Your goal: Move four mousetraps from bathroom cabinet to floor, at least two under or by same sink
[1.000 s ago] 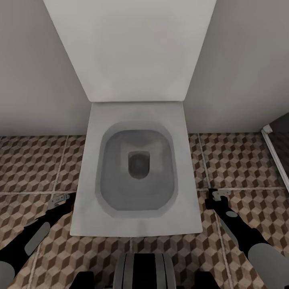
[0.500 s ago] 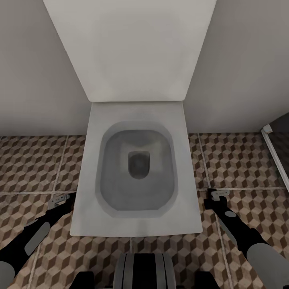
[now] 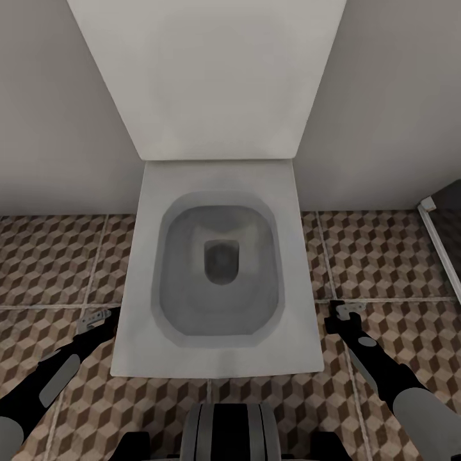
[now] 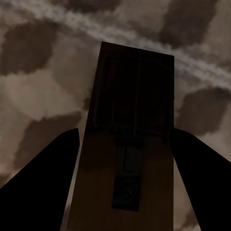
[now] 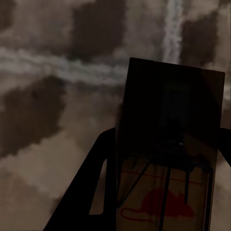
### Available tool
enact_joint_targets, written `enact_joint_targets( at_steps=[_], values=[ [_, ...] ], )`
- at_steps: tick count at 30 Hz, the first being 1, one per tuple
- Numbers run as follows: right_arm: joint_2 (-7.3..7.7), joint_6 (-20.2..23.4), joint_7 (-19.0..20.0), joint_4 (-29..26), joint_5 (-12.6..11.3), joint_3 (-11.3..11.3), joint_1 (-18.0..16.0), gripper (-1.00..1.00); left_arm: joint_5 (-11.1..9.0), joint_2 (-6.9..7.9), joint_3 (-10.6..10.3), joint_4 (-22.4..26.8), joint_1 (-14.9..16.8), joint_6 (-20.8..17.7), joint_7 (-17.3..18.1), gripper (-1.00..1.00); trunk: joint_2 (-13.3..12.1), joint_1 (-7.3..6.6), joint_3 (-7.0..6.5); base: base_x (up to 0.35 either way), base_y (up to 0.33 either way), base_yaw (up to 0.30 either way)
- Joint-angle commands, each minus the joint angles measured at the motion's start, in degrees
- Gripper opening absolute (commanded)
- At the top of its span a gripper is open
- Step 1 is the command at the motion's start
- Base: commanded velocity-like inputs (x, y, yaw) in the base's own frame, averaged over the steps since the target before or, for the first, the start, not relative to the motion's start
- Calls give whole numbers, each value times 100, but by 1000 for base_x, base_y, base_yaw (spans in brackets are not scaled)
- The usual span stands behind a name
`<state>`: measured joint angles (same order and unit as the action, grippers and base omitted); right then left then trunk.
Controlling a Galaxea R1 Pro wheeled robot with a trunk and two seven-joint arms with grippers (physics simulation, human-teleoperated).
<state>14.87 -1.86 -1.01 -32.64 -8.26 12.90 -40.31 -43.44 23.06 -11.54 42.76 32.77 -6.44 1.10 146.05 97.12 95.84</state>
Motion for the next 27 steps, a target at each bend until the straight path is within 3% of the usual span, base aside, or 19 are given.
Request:
enact_joint_targets(
  at_steps=[1,7,20,27],
  values=[
    [9,-94,4,5,-76,38,-3,-100,-50,6,-15,2,2,-16,0,-100,1,-1,3,0,0,0],
    [8,-328,12,14,-87,38,-3,-100,-48,5,-15,2,2,-16,1,-100,1,-1,3,0,0,0],
    [7,-375,13,37,-113,38,-3,-100,-51,5,-13,4,2,-3,3,-100,1,-1,3,0,0,0],
    [7,-376,13,40,-115,45,-3,-100,-62,27,25,25,2,251,21,-100,1,-1,3,0,0,0]
  ],
)
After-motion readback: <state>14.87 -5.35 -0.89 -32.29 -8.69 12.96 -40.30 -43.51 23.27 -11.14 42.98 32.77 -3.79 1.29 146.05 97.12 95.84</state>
